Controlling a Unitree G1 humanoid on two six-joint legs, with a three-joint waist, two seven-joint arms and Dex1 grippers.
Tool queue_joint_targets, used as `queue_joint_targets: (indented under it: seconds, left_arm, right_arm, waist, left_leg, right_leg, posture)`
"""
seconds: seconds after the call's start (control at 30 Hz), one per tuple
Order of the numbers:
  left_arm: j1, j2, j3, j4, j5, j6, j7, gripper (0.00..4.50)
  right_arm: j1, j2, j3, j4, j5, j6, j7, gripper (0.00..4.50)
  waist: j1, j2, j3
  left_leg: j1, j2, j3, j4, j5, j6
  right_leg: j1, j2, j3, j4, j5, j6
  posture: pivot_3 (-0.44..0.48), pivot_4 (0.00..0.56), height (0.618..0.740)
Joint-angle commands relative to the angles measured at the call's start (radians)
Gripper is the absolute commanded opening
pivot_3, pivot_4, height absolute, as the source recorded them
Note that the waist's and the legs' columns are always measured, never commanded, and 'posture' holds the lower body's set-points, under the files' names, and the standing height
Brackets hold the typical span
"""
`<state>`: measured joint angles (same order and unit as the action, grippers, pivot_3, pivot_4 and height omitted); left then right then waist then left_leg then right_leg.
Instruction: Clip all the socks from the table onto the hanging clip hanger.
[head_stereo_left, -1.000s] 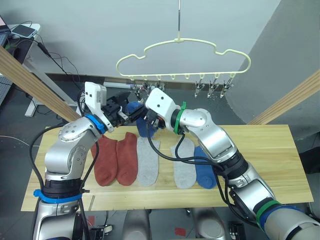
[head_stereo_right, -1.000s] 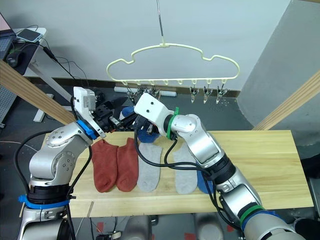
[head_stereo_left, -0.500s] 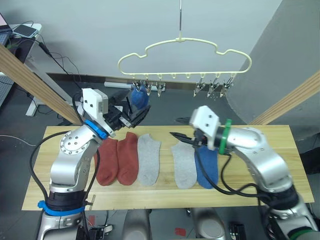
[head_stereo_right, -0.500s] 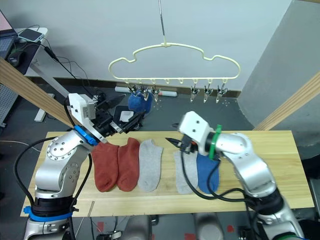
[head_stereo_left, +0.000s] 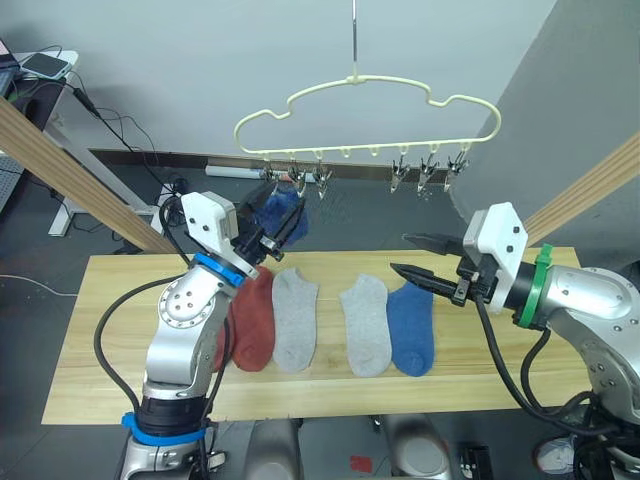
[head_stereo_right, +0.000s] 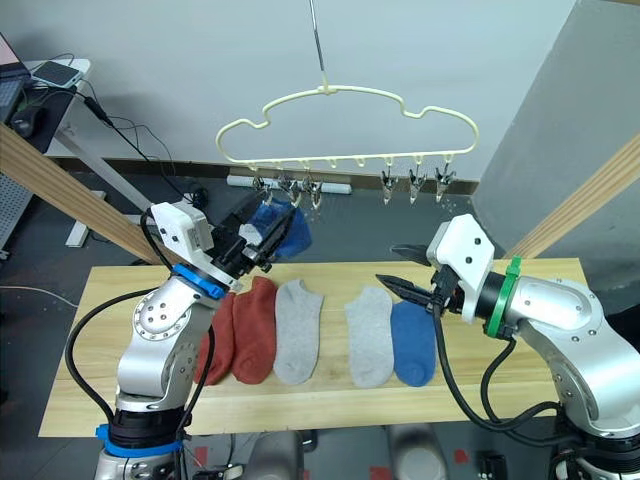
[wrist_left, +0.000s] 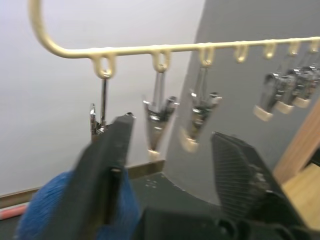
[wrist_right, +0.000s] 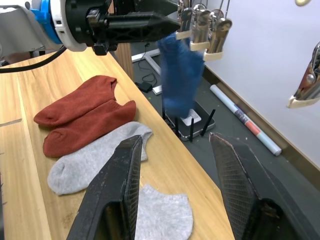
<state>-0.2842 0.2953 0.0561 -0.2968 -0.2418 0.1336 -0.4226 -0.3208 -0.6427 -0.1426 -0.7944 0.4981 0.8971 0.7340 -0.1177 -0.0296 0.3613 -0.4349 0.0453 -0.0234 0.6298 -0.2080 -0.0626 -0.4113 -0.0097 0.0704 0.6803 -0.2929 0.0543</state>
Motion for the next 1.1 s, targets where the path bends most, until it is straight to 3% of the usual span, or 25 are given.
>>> queue_joint_targets:
  seconds: [0.03,0.73,1.1]
  left_arm:
    - [-0.005,-0.02,-0.021,-0.003,0.011,-0.034,0.007,2.39]
    - [-0.145,-0.106,0.009,0.198,0.052,-0.134,0.11,2.39]
    - [-0.095,-0.089,-0.002,0.157,0.033,-0.122,0.079,2.39]
  right_arm:
    - [0.0,-0.021,-0.041,-0.046,0.043,0.0,-0.026,2.23]
    - [-0.048,-0.066,-0.057,-0.02,0.143,-0.008,-0.121,2.23]
    - [-0.042,-0.08,-0.054,-0.025,0.169,-0.013,-0.149,2.23]
  waist:
    - [0.0,0.0,0.0]
    - [-0.023,0.0,0.0]
    - [-0.024,0.0,0.0]
  left_leg:
    - [0.0,0.0,0.0,0.0,0.0,0.0]
    - [0.0,0.0,0.0,0.0,0.0,0.0]
    - [0.0,0.001,0.0,0.0,0.0,0.0]
  right_leg:
    - [0.0,0.0,0.0,0.0,0.0,0.0]
    - [0.0,0.001,0.0,0.0,0.0,0.0]
    - [0.0,0.001,-0.001,0.0,0.0,0.0]
  posture:
    - [-0.282,0.374,0.732]
    - [-0.31,0.364,0.732]
    - [-0.31,0.366,0.732]
